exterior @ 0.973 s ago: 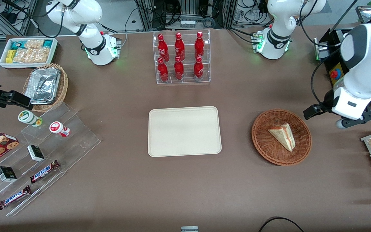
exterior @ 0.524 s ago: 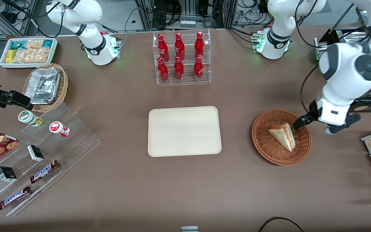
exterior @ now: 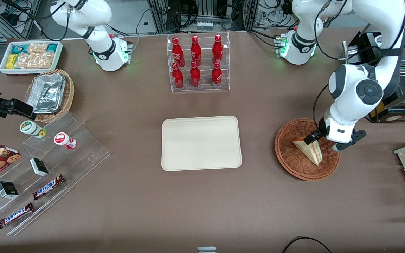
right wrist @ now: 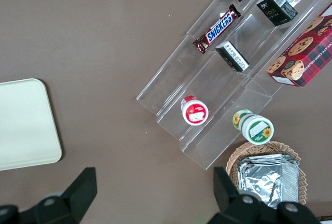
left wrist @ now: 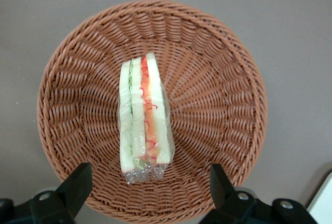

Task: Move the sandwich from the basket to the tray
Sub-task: 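Lower the open left gripper around the sandwich and close it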

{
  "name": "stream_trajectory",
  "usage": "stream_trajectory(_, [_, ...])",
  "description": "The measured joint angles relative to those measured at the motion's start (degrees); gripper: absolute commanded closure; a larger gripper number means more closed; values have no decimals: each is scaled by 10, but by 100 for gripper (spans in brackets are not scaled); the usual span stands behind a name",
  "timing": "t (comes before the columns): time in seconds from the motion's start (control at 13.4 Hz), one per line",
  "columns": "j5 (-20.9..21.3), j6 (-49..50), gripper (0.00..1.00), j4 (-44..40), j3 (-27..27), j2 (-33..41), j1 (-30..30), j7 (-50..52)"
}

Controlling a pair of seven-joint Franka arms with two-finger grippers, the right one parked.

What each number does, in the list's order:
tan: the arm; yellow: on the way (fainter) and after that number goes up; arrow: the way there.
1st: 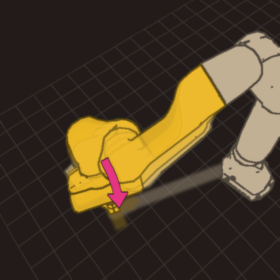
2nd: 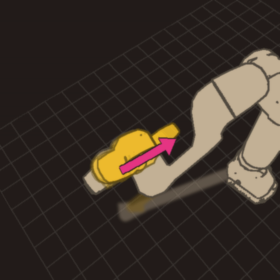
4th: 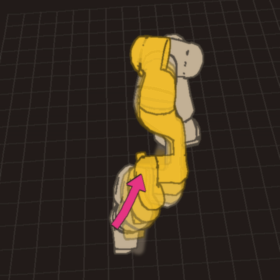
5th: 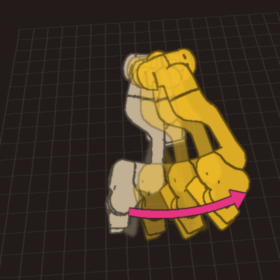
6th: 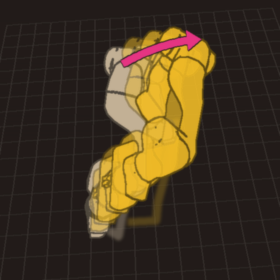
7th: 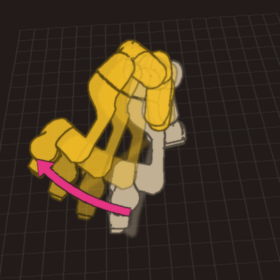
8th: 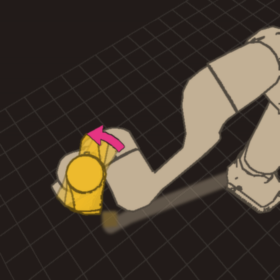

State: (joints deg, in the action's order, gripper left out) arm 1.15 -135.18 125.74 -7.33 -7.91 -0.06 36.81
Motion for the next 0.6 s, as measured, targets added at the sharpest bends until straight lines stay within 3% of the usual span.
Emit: stream_trajectory(0.6, [0,-24,0,8,1,-35,0,0])
